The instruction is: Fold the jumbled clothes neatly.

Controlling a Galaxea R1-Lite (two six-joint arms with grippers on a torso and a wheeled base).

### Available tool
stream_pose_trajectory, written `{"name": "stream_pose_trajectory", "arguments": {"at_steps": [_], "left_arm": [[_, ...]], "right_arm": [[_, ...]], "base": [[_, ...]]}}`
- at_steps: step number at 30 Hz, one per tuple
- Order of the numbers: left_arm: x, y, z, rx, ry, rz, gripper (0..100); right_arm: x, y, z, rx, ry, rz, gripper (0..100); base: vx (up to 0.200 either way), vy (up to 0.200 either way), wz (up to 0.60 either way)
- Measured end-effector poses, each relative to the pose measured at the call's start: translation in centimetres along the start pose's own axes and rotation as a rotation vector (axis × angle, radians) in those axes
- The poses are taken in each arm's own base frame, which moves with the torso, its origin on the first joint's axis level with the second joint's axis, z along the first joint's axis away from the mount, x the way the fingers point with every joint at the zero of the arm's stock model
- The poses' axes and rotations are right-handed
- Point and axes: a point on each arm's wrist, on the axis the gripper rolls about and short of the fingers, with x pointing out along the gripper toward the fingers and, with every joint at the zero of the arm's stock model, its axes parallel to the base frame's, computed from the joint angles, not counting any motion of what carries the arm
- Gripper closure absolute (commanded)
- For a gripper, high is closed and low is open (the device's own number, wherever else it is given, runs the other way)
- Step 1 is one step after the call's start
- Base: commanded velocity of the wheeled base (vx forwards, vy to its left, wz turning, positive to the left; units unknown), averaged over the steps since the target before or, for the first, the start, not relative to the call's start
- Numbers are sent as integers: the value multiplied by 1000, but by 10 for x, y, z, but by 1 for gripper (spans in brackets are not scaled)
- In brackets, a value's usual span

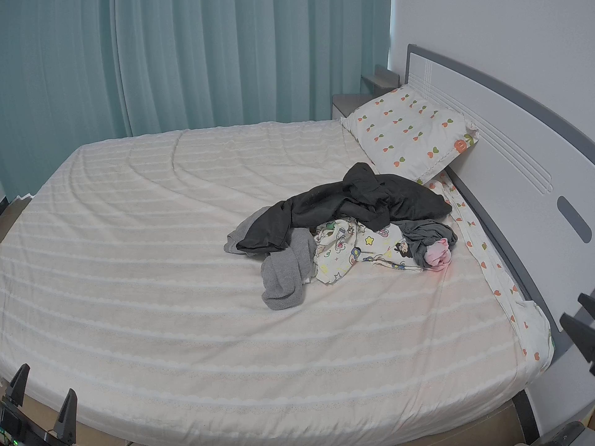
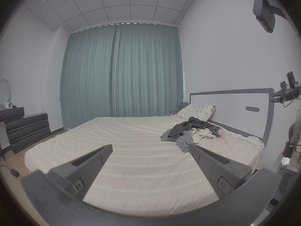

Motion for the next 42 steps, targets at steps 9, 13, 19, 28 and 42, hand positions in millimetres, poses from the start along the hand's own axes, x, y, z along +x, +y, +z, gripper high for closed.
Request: {"name": "stream_pose_trajectory", "arguments": {"at_steps": [9, 13, 19, 28, 42], "left_arm": [[0, 0, 0, 0, 0, 0, 0], [0, 0, 0, 0, 0, 0, 0], [0, 0, 0, 0, 0, 0, 0], [0, 0, 0, 0, 0, 0, 0], [0, 0, 0, 0, 0, 0, 0]], "right_arm": [[91, -8, 35, 194, 124, -2, 0], [141, -14, 42, 276, 166, -31, 0], [221, -25, 39, 377, 207, -85, 0], [347, -48, 6, 498, 220, -149, 0], [455, -89, -62, 569, 182, -278, 0]], "base": [[0, 0, 0], [0, 0, 0], [0, 0, 0], [0, 0, 0], [0, 0, 0]]}}
